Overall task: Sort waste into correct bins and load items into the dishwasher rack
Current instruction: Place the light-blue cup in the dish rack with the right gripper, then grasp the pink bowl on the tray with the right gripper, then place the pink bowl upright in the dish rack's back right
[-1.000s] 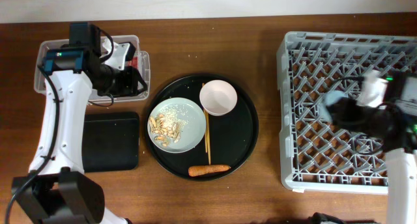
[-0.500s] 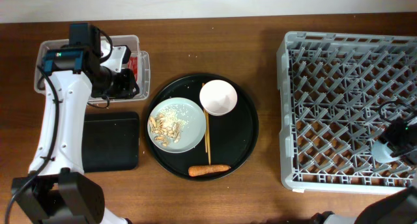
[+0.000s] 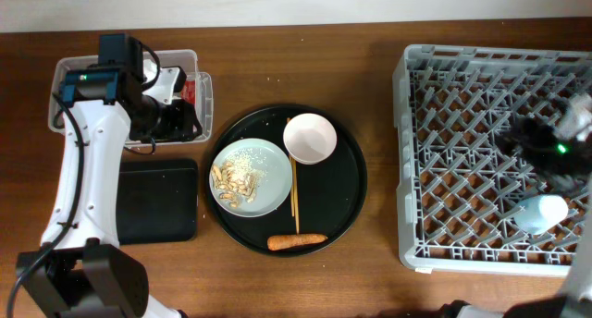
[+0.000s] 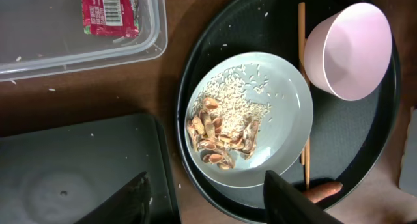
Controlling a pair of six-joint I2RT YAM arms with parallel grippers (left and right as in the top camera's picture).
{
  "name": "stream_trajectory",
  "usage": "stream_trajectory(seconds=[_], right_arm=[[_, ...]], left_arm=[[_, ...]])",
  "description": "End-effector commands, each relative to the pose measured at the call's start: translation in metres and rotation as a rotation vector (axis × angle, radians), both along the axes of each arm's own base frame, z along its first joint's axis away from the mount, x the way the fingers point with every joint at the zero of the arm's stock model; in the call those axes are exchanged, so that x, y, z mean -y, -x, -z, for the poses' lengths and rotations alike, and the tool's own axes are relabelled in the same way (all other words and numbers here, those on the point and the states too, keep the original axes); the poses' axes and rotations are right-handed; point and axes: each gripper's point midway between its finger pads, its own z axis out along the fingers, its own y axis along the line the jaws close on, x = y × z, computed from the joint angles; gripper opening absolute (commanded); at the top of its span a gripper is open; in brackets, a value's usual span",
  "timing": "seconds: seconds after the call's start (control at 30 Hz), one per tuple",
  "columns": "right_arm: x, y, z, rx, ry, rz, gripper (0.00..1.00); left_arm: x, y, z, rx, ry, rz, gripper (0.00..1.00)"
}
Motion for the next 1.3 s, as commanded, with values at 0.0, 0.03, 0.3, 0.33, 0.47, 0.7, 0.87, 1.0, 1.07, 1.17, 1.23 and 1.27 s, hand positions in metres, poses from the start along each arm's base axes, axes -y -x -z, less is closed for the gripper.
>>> stream_trajectory(seconds=[0.0,0.03,0.3,0.33,0.47,0.7,0.87,1.0,1.07,1.17,1.23,1.27], right_arm=[[-0.093,-0.032,-0.043,0.158,0.044,-0.343,0.98],[-0.119,-0.038,-0.043,0.172,0.044,-0.424,0.96],[-0.267,-0.085,0.049,0.031,0.121,-0.649,0.8],[-0.276,-0.093,0.067,0.011,0.118,-0.642,0.76],[-0.293,-0.11,0.133,-0.091,0.071,-0.563,0.56],[-0.3,-0.108,0.178,-0.175,0.056,-0.556,0.35],[-0.3,-0.107,0.179,-0.177,0.056,-0.556,0.04],[-0.282,-0.115,0.139,-0.127,0.096,-0.564,0.04],[-0.248,-0.124,0.087,-0.061,0.191,-0.52,0.04],[-0.162,-0.13,-0.035,0.16,0.444,-0.388,0.04],[-0.108,-0.122,-0.074,0.207,0.589,-0.229,0.04],[-0.067,-0.11,-0.097,0.208,0.695,-0.112,0.04]], left_arm=[[0.001,0.001,-0.011,0.033,-0.011,0.013,0.56],[0.001,0.001,-0.011,0.033,-0.011,0.013,0.56],[0.001,0.001,-0.011,0.033,-0.011,0.013,0.56],[0.001,0.001,-0.011,0.033,-0.011,0.013,0.56],[0.001,0.001,-0.011,0.033,-0.01,0.013,0.56],[0.001,0.001,-0.011,0.033,-0.01,0.013,0.56],[0.001,0.001,-0.011,0.033,-0.01,0.013,0.56],[0.001,0.001,-0.011,0.033,-0.01,0.013,0.56],[0.001,0.001,-0.011,0.033,-0.01,0.013,0.56],[0.001,0.001,-0.011,0.033,-0.01,0.013,0.56],[0.001,0.001,-0.011,0.034,-0.01,0.013,0.56],[0.001,0.001,-0.011,0.033,-0.01,0.013,0.56]])
